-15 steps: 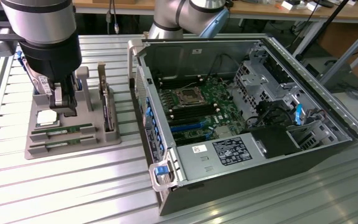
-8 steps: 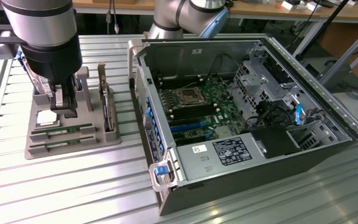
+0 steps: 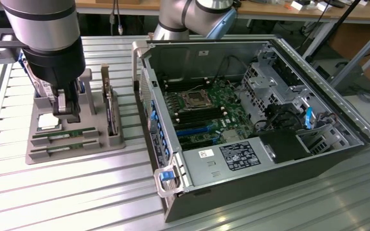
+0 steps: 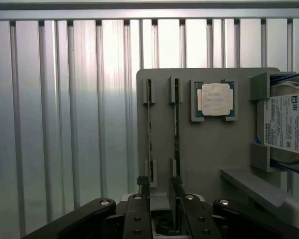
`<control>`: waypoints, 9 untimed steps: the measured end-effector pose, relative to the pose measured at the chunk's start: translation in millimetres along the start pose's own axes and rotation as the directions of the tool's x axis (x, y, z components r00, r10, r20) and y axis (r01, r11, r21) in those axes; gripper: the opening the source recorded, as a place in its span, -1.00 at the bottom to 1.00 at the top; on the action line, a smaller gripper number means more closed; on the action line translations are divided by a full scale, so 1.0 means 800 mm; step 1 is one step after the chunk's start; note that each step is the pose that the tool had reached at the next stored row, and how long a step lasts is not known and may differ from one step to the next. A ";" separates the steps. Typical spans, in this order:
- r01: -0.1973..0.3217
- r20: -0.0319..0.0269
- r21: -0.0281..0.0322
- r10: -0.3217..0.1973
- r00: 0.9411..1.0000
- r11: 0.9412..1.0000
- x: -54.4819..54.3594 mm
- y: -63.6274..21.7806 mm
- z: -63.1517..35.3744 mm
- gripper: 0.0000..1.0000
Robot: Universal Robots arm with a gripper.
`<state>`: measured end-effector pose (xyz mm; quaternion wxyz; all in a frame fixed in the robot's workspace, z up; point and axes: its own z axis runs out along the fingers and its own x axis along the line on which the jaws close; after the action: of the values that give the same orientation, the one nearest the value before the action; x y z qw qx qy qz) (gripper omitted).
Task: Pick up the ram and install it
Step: 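Pick up the ram and move it above insertion slot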
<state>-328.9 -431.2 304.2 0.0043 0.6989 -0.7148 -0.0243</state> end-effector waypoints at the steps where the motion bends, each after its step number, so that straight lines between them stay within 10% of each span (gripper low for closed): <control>1: 0.000 0.000 0.000 0.000 1.000 1.000 0.000 0.000 0.001 -0.40; 9: 0.000 0.000 0.000 0.000 1.000 1.000 0.000 0.000 0.008 -0.40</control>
<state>-329.2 -431.2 298.1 0.0044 0.6990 -0.7147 -0.0242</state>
